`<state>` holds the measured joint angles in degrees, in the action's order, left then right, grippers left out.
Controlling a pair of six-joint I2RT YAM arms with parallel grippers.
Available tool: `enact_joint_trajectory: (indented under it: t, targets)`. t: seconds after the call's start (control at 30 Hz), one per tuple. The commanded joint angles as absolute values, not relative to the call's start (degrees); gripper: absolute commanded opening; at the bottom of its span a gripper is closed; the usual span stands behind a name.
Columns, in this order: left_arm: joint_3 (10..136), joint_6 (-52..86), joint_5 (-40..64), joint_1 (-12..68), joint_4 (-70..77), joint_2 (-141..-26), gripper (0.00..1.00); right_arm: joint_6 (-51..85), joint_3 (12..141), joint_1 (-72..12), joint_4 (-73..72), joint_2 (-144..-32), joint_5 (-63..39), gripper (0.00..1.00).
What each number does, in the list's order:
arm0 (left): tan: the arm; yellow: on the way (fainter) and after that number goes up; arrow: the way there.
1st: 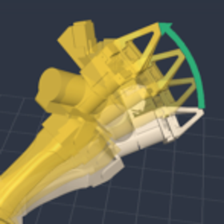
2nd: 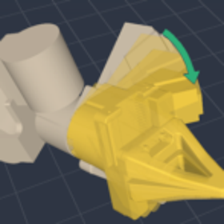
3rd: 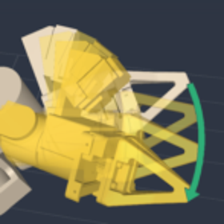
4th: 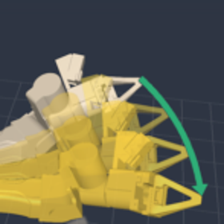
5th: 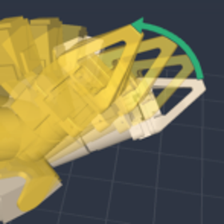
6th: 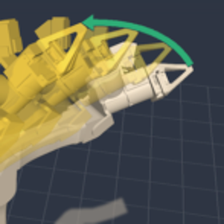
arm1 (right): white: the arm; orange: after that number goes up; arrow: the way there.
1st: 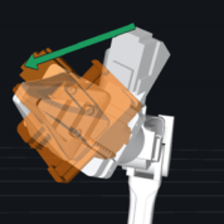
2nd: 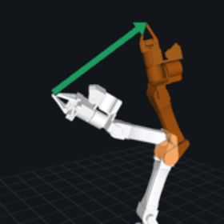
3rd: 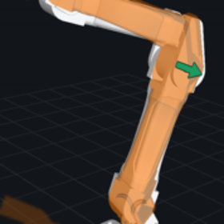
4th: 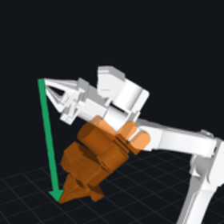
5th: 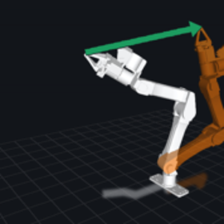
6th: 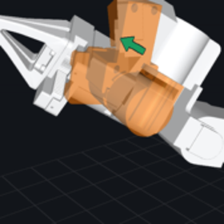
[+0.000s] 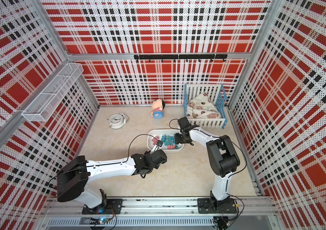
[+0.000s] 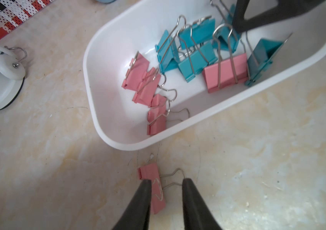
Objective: Take out the binder clips from the storage box
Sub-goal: Place the binder clip at the center of the board, then pick up the binder clip from the storage box.
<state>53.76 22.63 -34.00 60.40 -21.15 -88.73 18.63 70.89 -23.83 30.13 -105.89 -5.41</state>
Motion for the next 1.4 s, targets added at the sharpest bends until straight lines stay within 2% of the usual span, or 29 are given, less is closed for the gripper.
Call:
enact_joint_trajectory:
  t: [0.0,0.2,0.5,0.73,0.87,1.17,1.37]
  targets:
    - [54.1,18.5,-29.2,55.2,-12.8,-83.5,0.34,17.9,72.0,-24.3,29.9,-106.3,-6.1,0.61]
    - [51.8,13.9,-20.9,46.0,-4.8,-80.5,0.34,17.8,71.0,-24.3,29.4,-105.6,-6.9,0.61]
    - [55.0,7.0,-6.8,39.6,1.8,-88.4,0.31,18.1,71.4,-24.3,28.9,-106.3,-8.0,0.61]
    - [55.0,5.0,-1.2,36.9,5.6,-93.1,0.24,18.0,70.7,-24.3,28.9,-106.2,-7.7,0.61]
    - [56.2,3.3,3.4,35.4,6.2,-96.1,0.16,18.2,70.9,-24.3,28.7,-106.5,-8.0,0.61]
    - [57.5,1.6,4.5,33.4,4.6,-99.7,0.12,18.0,70.8,-24.3,28.8,-106.9,-7.9,0.61]
    - [58.2,0.7,4.7,33.4,5.1,-101.4,0.13,18.0,70.9,-24.3,28.7,-107.1,-8.0,0.61]
